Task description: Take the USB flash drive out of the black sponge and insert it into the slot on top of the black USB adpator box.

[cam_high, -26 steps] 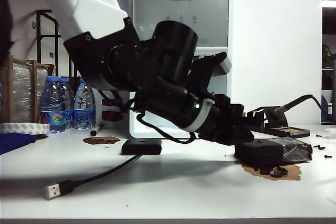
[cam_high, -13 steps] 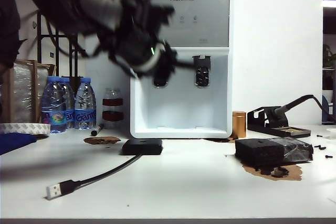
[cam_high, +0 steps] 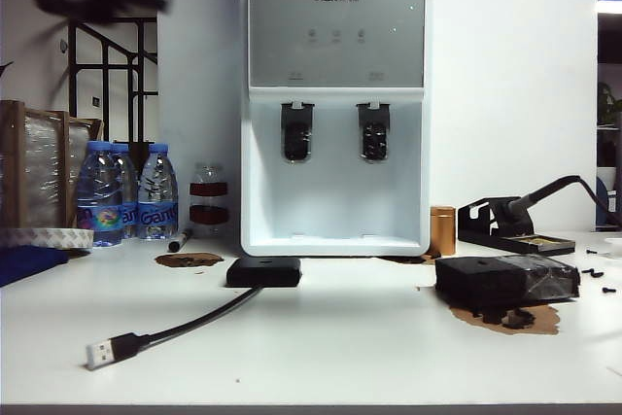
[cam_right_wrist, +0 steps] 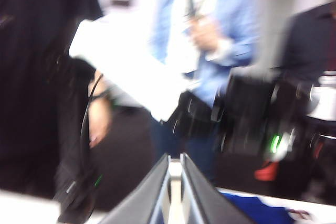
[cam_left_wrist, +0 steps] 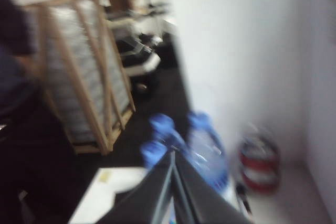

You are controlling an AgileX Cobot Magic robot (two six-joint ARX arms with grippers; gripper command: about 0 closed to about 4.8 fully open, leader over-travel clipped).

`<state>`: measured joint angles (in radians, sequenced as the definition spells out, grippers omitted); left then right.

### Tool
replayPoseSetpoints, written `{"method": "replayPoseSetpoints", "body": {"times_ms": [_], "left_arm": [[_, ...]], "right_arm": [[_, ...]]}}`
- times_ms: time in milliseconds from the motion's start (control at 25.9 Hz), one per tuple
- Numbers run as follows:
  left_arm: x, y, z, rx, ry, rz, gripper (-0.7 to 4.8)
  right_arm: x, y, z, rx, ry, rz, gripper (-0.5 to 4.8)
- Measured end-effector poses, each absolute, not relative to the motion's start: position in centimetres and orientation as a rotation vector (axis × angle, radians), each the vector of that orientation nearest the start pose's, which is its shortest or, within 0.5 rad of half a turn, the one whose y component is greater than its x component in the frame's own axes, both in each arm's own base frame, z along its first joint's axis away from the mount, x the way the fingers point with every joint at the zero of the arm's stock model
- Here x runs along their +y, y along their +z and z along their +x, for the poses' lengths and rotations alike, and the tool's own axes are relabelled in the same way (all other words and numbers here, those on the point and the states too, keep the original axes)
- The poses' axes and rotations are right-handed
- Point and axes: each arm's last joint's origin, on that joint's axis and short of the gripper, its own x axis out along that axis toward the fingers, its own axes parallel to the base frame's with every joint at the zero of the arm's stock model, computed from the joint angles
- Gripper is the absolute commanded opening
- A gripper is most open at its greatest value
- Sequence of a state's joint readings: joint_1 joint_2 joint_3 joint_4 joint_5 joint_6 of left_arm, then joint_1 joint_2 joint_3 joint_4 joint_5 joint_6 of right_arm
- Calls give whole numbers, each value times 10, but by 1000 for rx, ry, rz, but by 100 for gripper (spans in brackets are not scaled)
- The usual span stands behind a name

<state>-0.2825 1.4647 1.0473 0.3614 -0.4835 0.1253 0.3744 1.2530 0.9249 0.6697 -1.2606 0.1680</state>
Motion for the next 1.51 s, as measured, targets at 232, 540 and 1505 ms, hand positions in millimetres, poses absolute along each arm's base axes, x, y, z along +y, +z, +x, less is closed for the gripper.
{"method": "replayPoseSetpoints", "body": {"times_ms": [232,540,1505], "left_arm": [[-32,340,295,157,-513,-106,-4],[-35,287,278,371,-770,173,-4],[-4,280,230,435,-1092,201,-4]], "right_arm": [[149,322,302,-133,1679,-46,-3],[186,246,349,93,1482,-228,-3],[202,117,410,195,1475,-358,-3]]}}
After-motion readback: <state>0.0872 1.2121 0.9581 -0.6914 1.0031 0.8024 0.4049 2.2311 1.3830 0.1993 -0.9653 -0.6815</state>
